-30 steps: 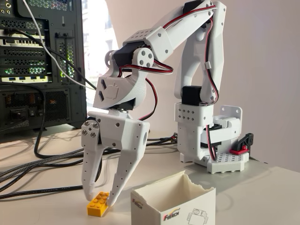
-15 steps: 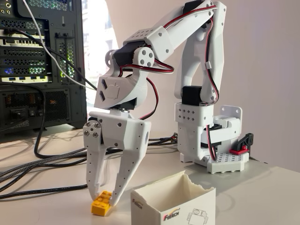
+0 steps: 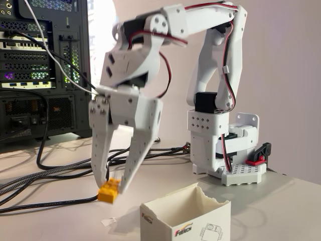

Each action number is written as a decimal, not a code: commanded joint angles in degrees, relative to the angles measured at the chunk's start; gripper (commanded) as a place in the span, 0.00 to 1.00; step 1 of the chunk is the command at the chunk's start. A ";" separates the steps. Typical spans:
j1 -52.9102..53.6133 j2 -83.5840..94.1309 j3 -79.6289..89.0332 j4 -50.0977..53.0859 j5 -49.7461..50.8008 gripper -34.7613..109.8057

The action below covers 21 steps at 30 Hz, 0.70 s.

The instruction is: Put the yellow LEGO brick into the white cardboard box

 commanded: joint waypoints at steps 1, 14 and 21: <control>-5.62 9.40 -8.61 3.16 1.05 0.18; -23.38 10.46 -9.14 -2.11 10.72 0.18; -25.40 8.96 -7.82 -4.48 11.78 0.18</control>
